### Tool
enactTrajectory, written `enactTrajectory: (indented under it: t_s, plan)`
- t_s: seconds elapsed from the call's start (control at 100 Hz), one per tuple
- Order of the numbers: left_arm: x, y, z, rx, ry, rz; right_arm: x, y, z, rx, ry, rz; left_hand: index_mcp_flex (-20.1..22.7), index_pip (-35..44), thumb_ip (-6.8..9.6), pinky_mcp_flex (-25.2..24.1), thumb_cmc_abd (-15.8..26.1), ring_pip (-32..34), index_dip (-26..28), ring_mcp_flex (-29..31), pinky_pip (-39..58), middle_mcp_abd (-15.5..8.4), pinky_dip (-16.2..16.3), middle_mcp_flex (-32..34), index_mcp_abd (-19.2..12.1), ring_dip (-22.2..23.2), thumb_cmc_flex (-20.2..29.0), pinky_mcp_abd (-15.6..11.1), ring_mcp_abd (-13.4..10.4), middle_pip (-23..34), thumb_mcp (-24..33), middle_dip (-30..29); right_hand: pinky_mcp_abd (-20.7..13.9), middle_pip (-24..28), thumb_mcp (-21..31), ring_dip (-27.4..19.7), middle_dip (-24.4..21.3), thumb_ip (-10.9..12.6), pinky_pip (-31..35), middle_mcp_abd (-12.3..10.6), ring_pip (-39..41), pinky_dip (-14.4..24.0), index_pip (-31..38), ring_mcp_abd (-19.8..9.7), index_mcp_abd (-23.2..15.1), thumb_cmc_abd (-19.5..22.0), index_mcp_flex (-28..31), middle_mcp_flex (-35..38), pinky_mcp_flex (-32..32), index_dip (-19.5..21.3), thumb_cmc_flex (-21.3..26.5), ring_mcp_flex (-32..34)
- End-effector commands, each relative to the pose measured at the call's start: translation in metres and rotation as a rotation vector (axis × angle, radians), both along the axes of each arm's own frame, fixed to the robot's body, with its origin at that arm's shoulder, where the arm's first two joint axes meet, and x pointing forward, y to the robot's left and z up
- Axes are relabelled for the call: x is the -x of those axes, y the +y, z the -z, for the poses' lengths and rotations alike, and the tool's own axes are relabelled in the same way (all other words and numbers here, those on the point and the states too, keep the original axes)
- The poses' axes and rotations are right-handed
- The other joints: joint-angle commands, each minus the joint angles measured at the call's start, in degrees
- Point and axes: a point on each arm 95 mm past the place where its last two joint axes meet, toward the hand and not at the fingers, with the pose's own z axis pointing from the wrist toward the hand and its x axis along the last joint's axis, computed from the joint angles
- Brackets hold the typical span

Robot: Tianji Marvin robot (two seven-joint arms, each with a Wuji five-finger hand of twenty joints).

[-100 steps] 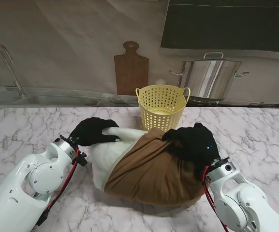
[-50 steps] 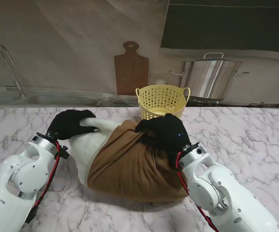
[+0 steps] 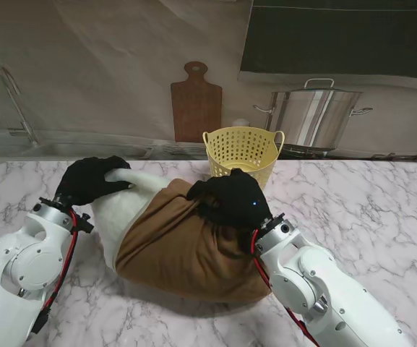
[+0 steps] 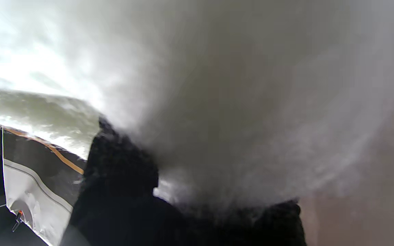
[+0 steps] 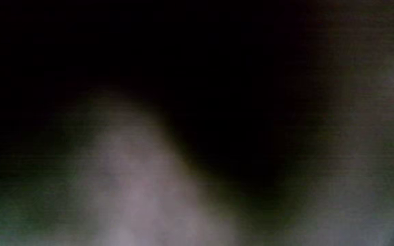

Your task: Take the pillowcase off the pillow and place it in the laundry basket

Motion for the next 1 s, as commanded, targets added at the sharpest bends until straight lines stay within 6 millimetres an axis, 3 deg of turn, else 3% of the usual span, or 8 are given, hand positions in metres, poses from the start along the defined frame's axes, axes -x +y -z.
enactTrajectory:
  t_s: [0.0, 0.1, 0.2, 0.32, 0.49, 0.65, 0.79, 0.99]
  plan:
    - [0.002, 0.002, 0.006, -0.014, 0.044, 0.005, 0.003, 0.000, 0.014, 0.023, 0.030, -0.005, -3.87, -5.83, 3.16, -6.42, 6.33, -4.73, 1.03, -4.54, 23.34, 3.08, 0.37, -8.47, 0.41, -1.38, 8.03, 2.80, 3.90, 1.84, 4.52, -7.78, -1.66, 2.53, 8.42, 2.01, 0.89, 3.95, 0.31, -4.43, 4.59, 0.27, 4.13, -1.98, -5.69, 0.58, 1.90, 0.80, -0.29, 3.65, 7.07, 5.04]
    - [0.004, 0.000, 0.005, -0.007, 0.076, 0.035, 0.003, 0.001, 0.015, 0.032, 0.023, -0.006, -10.38, -25.44, 2.87, -18.07, 11.96, -13.58, -9.45, -17.09, 12.71, 6.81, -0.99, -24.87, 3.18, -5.86, -2.47, 6.02, 7.74, -5.37, 3.20, -19.55, -1.72, 2.51, 8.57, 2.11, 1.03, 3.92, 0.39, -4.41, 4.69, 0.33, 4.16, -1.82, -5.70, 0.71, 2.06, 0.78, -0.27, 3.81, 7.09, 5.03]
    - [0.007, -0.004, -0.003, 0.040, 0.059, 0.068, 0.005, 0.001, 0.013, 0.036, 0.022, -0.001, -15.53, -30.33, 2.55, -23.18, 14.24, -16.84, -12.25, -24.42, 6.65, 9.18, -2.92, -34.71, 4.83, -8.38, -7.59, 6.74, 9.25, -9.85, 2.64, -22.77, -1.70, 2.49, 8.62, 2.15, 1.18, 3.86, 0.36, -4.29, 4.71, 0.35, 4.17, -1.81, -5.62, 0.78, 2.23, 0.63, -0.44, 3.92, 7.22, 4.98]
    - [0.013, -0.011, -0.021, 0.090, 0.023, 0.123, 0.006, 0.001, 0.013, 0.038, 0.016, 0.005, -17.38, -31.59, 2.17, -26.17, 16.51, -19.08, -12.59, -29.46, 2.17, 10.56, -4.63, -39.41, 6.12, -11.02, -11.73, 8.19, 10.40, -11.80, 2.32, -24.59, -1.71, 2.44, 8.61, 2.18, 1.27, 3.81, 0.38, -4.25, 4.69, 0.39, 4.11, -1.81, -5.60, 0.92, 2.39, 0.52, -0.47, 3.96, 7.28, 4.93]
    - [0.019, -0.023, -0.044, 0.094, -0.002, 0.216, 0.005, 0.002, 0.013, 0.045, 0.017, 0.004, -21.86, -34.30, 1.98, -27.53, 15.81, -20.65, -13.91, -33.33, -2.46, 11.60, -6.43, -45.02, 6.65, -14.19, -16.64, 8.50, 11.48, -13.44, 2.11, -27.41, -1.75, 2.41, 8.57, 2.20, 1.37, 3.78, 0.39, -4.22, 4.66, 0.43, 3.91, -1.81, -5.62, 1.01, 2.44, 0.47, -0.50, 3.96, 7.37, 4.86]
    - [0.021, -0.031, -0.049, -0.008, 0.090, 0.302, 0.005, 0.002, 0.013, 0.045, 0.018, 0.005, -28.27, -38.52, 2.15, -28.10, 8.66, -21.85, -18.30, -36.74, -6.47, 12.56, -8.19, -52.49, 7.66, -16.63, -21.62, 7.32, 11.21, -14.52, 2.48, -31.85, -1.66, 2.37, 8.53, 2.22, 1.46, 3.76, 0.34, -4.18, 4.60, 0.44, 3.84, -1.82, -5.46, 1.14, 2.59, 0.41, -0.53, 4.04, 7.45, 4.78]
    - [0.016, -0.033, -0.043, -0.095, 0.182, 0.320, 0.005, 0.002, 0.012, 0.043, 0.017, 0.007, -30.53, -38.86, 2.81, -26.48, 3.32, -21.35, -20.08, -35.92, -6.05, 13.45, -7.88, -53.37, 8.71, -16.94, -16.96, 4.56, 8.46, -14.46, 4.10, -32.73, -1.72, 2.31, 8.53, 2.22, 1.49, 3.76, 0.34, -4.17, 4.57, 0.45, 3.81, -1.81, -5.42, 1.16, 2.71, 0.28, -0.50, 4.09, 7.53, 4.73]
    - [0.012, -0.028, -0.035, -0.136, 0.204, 0.277, 0.007, 0.001, 0.012, 0.044, 0.017, 0.009, -28.46, -36.64, 6.08, -23.77, 7.19, -20.00, -19.34, -32.07, -2.39, 12.48, -7.40, -47.77, 10.78, -16.52, -0.17, 1.92, 5.55, -13.48, 6.72, -30.85, -1.68, 2.34, 8.56, 2.24, 1.57, 3.73, 0.31, -4.09, 4.55, 0.44, 3.78, -1.77, -5.36, 1.19, 3.01, 0.31, -0.40, 4.14, 7.58, 4.72]
